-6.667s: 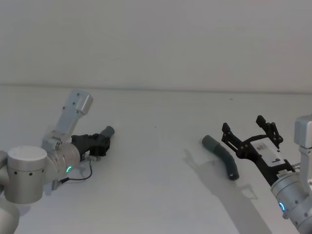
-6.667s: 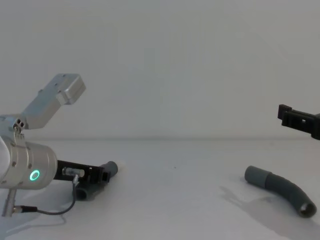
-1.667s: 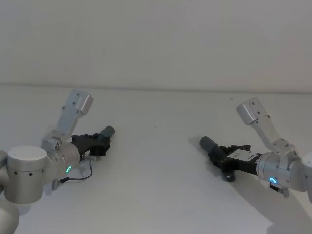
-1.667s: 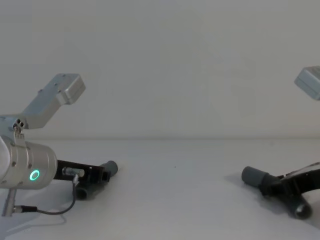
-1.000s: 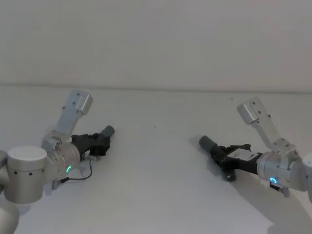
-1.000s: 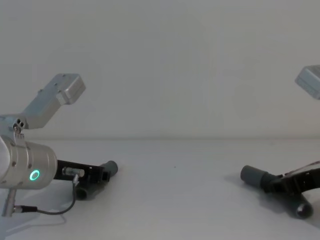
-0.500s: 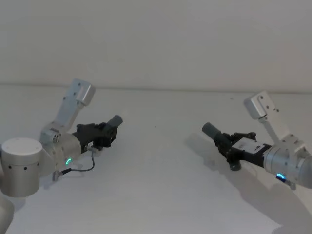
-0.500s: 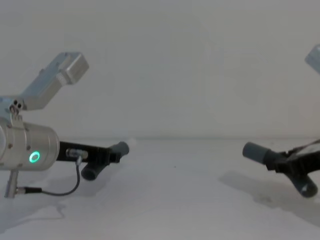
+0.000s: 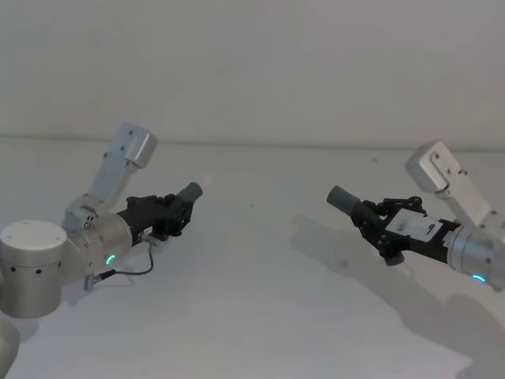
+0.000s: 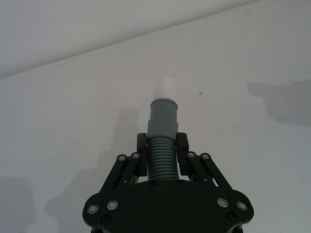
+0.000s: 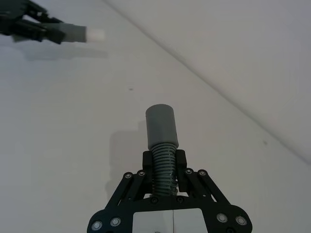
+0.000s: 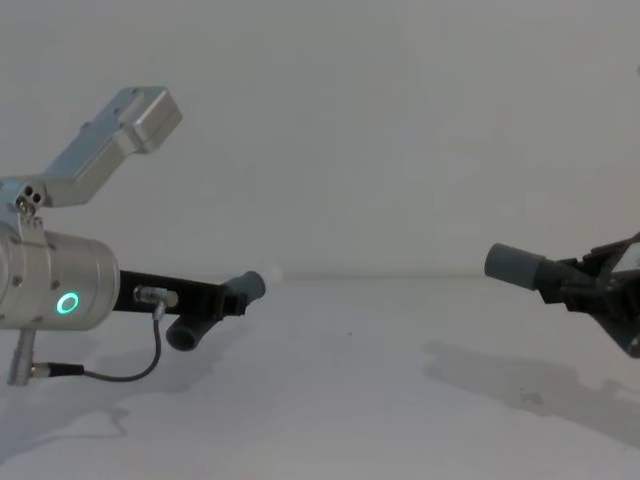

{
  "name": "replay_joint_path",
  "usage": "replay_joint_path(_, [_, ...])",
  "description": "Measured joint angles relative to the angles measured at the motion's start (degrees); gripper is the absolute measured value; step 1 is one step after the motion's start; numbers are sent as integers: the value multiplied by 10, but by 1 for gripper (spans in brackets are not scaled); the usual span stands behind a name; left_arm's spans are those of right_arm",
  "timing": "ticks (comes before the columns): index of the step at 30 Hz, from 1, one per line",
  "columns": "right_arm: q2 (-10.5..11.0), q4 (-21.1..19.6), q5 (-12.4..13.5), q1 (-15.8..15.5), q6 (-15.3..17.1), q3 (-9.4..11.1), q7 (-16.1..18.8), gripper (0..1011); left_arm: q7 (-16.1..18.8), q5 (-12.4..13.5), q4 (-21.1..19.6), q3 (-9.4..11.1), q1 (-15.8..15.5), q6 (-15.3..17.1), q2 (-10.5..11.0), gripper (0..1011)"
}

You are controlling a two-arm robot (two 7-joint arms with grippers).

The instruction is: Use both hands to pick up one end of the pipe from the table, align the ends, and insert them.

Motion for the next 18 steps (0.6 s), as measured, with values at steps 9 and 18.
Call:
replay_joint_path(9, [45,-9,-10,13,-57,-15,60,268,-26,18,-4,17,-1,-16,22,341])
replay_joint_path(18, [83,-17,-14,24,-108,-30,117,268,-75,37,-7,36,-5,-63,50,341])
